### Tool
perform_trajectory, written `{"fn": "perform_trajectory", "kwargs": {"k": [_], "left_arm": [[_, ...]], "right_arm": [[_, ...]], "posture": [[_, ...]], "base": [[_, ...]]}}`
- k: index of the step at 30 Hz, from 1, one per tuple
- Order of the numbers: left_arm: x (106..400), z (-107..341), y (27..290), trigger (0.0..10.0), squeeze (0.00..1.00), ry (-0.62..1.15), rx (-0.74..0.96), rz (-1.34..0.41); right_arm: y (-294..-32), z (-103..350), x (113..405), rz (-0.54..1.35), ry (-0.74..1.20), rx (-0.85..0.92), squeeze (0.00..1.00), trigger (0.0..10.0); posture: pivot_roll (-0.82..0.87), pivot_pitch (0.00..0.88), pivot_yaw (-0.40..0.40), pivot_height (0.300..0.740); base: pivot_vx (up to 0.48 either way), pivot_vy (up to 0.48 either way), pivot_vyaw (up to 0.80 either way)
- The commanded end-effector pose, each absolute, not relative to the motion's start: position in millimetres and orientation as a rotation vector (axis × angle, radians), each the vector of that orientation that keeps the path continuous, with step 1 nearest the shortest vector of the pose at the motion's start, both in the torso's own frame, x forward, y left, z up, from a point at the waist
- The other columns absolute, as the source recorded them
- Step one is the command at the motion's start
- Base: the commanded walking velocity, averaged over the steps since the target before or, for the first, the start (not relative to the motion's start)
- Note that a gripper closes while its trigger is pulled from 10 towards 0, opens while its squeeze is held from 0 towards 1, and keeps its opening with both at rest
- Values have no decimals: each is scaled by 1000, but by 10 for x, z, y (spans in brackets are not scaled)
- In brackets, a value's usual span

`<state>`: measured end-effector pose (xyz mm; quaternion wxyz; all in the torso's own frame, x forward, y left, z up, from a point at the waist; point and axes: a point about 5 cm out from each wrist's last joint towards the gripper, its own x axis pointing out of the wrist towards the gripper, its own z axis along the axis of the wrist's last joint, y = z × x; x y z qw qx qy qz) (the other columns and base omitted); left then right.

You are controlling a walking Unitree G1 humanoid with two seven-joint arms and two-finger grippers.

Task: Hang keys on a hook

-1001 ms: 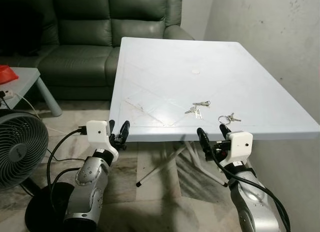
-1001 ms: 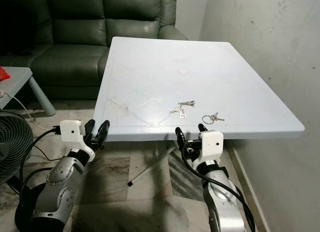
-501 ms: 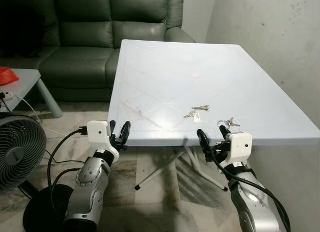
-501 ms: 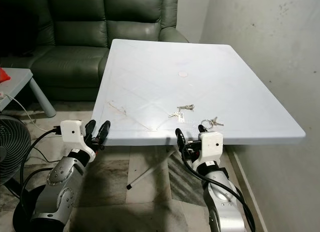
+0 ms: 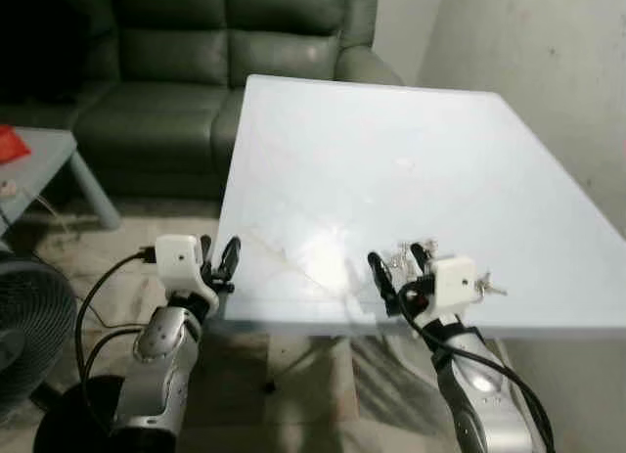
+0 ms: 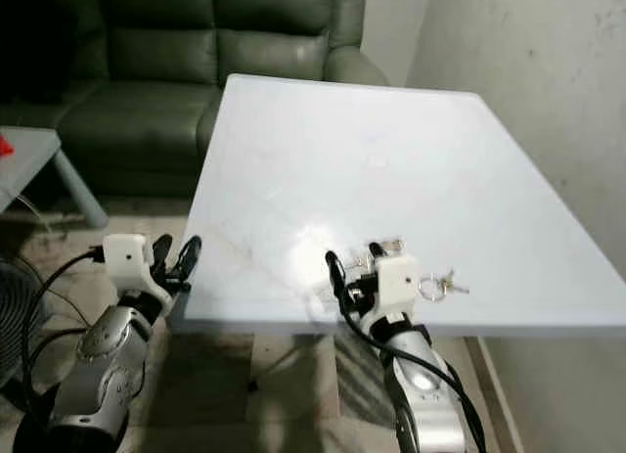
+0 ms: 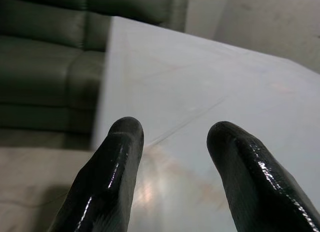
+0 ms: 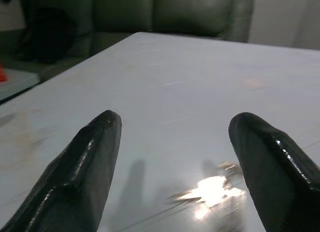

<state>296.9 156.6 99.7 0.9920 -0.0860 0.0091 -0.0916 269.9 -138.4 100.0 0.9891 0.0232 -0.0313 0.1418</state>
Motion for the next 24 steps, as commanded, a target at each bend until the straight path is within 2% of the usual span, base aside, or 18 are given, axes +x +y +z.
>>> {"fn": "perform_trajectory", "kwargs": {"k": [1, 6, 13, 19, 24], "left_arm": [[2970, 1015, 1466, 10000, 0, 15, -174, -222], [2962, 1012, 1455, 10000, 0, 14, -173, -224], [2935, 1024, 1397, 10000, 0, -12, -105, -238], [2866, 1043, 1258, 10000, 0, -42, -60, -342], [2754, 1018, 1043, 10000, 0, -50, 1, -477]], "right_arm": [[-1482, 987, 2691, 259, -50, 32, 0, 10000], [-1483, 979, 2688, 262, -46, 25, 0, 10000], [-1502, 943, 2709, 240, -1, 15, 0, 10000], [-1553, 913, 2737, 204, 32, -35, 0, 10000], [-1628, 864, 2706, 222, 62, -70, 0, 10000]], "posture": [[-68, 0, -49, 740], [-67, 0, -55, 740], [-64, 0, -61, 740], [-64, 0, -70, 740], [-66, 0, -75, 740]], "base": [[454, 0, 0], [440, 0, 0], [0, 0, 0], [0, 0, 0], [0, 0, 0]]}}
